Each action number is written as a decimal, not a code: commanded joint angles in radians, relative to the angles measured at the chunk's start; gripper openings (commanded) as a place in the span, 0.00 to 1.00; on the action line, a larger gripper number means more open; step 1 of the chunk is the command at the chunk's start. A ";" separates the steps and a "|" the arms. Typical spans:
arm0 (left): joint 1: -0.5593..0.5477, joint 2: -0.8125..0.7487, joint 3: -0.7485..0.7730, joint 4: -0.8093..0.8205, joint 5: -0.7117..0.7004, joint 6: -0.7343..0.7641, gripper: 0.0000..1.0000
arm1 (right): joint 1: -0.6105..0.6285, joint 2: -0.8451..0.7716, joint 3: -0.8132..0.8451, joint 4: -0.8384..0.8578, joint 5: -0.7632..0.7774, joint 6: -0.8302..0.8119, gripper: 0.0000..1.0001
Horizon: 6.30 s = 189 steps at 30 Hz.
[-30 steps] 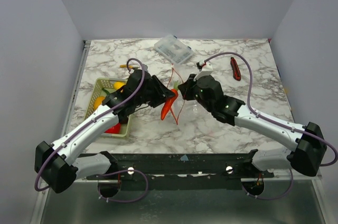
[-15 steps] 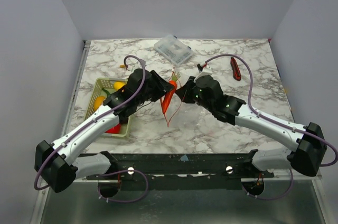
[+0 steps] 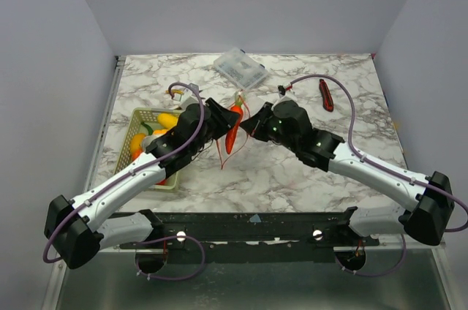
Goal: Place the food in the zip-top bag and seal the zipper
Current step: Place the fake vegetable in the zipper food storage bag, then pick up the fake vegetable from the bin, then place the fake vegetable in the zipper food storage bag.
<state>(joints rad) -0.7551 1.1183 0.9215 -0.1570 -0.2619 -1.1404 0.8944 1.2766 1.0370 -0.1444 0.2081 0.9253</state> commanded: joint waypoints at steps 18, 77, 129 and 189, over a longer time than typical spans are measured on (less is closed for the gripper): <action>0.034 -0.116 0.204 -0.423 0.385 0.377 0.91 | -0.031 -0.004 0.061 -0.055 -0.017 -0.018 0.00; 0.337 0.256 0.263 -0.691 -0.500 0.854 0.86 | -0.034 -0.193 -0.052 -0.081 0.028 -0.437 0.00; 0.298 0.097 0.298 -0.665 -0.171 0.875 0.00 | -0.035 -0.145 0.268 -0.608 0.437 -0.672 0.00; 0.287 -0.113 -0.587 1.427 1.027 0.353 0.00 | -0.144 0.086 0.072 0.065 -0.601 -0.168 0.00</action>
<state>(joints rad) -0.4713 1.0672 0.3641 1.4239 0.7658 -0.9504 0.7647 1.4158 1.1122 -0.1463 -0.2981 0.7189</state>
